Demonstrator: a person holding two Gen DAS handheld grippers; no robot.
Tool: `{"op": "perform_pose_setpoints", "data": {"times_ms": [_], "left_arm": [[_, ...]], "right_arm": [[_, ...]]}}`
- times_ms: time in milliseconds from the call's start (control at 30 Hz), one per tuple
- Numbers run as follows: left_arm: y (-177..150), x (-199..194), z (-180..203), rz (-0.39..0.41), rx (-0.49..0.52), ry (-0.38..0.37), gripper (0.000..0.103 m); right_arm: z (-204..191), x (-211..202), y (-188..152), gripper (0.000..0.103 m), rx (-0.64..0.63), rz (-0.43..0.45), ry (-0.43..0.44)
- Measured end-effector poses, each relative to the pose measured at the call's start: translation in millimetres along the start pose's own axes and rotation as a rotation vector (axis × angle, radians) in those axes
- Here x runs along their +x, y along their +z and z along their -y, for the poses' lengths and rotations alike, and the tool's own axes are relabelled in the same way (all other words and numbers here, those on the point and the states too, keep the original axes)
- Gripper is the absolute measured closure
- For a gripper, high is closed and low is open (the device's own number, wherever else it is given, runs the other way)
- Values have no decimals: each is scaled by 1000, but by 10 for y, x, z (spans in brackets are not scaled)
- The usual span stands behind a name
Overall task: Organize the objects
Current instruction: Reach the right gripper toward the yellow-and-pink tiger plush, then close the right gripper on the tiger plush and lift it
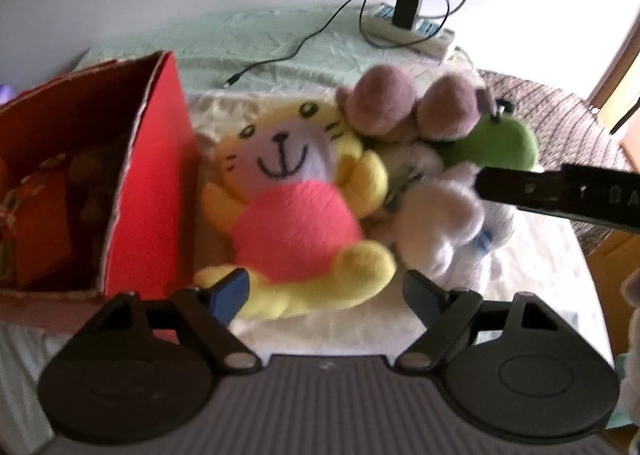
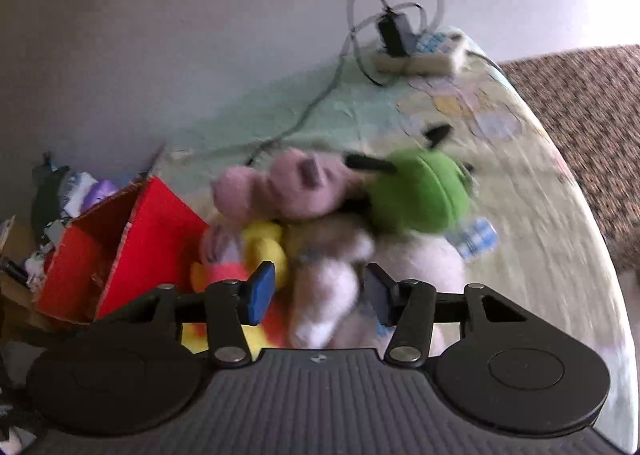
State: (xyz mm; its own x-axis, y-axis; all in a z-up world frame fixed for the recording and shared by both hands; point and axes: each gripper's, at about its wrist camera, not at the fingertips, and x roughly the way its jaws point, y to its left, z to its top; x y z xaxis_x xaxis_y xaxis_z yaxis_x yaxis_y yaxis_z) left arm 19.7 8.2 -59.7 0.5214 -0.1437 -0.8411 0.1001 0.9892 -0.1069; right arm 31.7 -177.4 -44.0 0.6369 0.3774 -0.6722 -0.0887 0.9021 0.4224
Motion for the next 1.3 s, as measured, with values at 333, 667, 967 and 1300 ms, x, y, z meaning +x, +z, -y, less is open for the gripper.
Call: {"op": "perform_pose_setpoints", "data": {"times_ms": [333,667,967,1300], "left_arm": [[-14,257,-88,-40,-61,26,9],[-212,243,-104,-45,-12,-13,8],[-293,252,-189,-67,-30,-3,14],[-469,81,-311,-43,-66,-12,12]], "right_arm": [[-163,518,86,50,-38,-70,125],[-368,808,-56,55,-84,-192,155],[-461,969,-107,76,-96,-230,162],[-481,793,-173,90,-24,-234,291]]}}
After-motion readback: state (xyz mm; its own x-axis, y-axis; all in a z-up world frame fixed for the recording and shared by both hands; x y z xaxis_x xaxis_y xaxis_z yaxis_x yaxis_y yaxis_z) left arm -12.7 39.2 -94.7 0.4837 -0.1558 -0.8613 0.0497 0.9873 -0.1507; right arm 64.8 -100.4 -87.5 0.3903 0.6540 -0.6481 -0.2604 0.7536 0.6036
